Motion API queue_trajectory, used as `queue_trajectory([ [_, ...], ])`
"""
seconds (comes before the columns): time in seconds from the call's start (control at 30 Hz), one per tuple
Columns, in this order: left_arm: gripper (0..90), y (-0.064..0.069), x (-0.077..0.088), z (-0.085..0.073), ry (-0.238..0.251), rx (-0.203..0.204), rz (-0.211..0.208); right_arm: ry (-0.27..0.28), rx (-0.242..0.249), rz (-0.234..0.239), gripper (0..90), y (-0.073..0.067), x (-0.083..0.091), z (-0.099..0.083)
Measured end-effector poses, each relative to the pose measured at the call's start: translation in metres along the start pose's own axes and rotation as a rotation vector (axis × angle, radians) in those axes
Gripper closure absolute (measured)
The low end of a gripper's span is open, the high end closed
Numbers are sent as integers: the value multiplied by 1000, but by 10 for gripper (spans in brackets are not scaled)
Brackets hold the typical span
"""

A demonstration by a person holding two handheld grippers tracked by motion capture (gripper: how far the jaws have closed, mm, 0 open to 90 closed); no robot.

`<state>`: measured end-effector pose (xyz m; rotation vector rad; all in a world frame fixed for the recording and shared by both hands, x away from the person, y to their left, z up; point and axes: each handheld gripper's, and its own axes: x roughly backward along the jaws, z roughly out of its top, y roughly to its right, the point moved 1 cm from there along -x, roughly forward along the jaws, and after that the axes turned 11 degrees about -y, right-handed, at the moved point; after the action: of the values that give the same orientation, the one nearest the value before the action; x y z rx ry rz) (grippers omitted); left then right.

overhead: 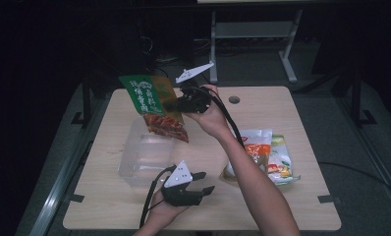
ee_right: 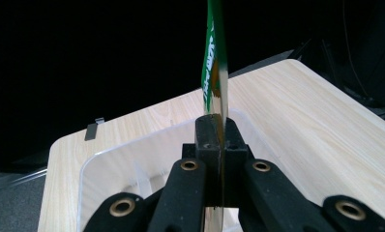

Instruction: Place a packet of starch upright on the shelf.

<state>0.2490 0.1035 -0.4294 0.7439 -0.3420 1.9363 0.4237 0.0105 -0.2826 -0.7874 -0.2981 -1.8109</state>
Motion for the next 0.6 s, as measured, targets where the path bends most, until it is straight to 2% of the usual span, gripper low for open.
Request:
queue_trajectory([
  [0.4,459,2,-1,0,2,1,0,-6,9,39,896,3,-31,8],
  [0.6,459,2,0,-1,11,11,-2,-9,9,29,896,5,-46,14],
])
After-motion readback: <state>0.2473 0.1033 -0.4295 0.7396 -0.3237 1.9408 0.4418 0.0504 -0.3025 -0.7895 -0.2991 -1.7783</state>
